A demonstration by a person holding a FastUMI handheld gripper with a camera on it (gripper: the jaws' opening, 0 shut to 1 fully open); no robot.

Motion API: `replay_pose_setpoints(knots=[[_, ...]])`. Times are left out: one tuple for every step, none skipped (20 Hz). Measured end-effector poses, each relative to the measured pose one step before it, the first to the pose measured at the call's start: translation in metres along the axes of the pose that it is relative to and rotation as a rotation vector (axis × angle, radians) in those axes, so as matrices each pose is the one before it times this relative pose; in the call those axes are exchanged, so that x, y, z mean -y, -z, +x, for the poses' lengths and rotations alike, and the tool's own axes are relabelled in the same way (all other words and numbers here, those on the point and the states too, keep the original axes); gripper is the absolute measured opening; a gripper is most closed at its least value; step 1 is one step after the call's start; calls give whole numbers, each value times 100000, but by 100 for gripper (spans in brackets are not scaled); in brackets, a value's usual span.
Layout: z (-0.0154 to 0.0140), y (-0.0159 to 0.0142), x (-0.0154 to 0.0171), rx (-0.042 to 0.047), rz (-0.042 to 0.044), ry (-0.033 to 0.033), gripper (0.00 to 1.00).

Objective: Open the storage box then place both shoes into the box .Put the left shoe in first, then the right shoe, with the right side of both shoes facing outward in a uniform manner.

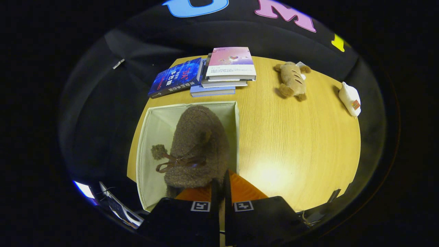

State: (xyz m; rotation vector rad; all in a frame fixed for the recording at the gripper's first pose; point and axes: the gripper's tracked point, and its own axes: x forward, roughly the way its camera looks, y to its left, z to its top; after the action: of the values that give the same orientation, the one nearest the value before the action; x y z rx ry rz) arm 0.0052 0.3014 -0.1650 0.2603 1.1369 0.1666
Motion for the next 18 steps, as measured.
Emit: replay_pose_setpoints(knots=[[-187, -30, -444, 215, 96, -1188, 16], [-332, -293, -638, 304, 284, -2984, 32], [12, -23, -472, 776, -593, -1629, 48], [-164, -175, -635, -117, -474, -2685, 65], [153, -13, -369, 482, -1451, -655, 83], [-120, -296, 257, 626, -2708, 1426, 100], [-147, -220, 290, 1324, -2819, 937, 100], [-62, -228, 184, 1187, -1814, 932, 100], [-1, -146, 78, 982, -883, 39, 100], [-109, -178, 23, 606, -172, -529, 99], [-76, -91, 231, 422, 62, -160, 100], [-262, -287, 203, 1254, 320, -226, 100], [-262, -541, 218, 2411, 109, -311, 100], [-436, -913, 524, 4192, 354, 316, 100], [-522, -722, 412, 4062, -34, 206, 100], [-508, -807, 575, 4117, -312, 751, 100], [-579, -730, 748, 4275, -652, 1075, 100], [-545, -857, 852, 4412, -1095, 1295, 100]])
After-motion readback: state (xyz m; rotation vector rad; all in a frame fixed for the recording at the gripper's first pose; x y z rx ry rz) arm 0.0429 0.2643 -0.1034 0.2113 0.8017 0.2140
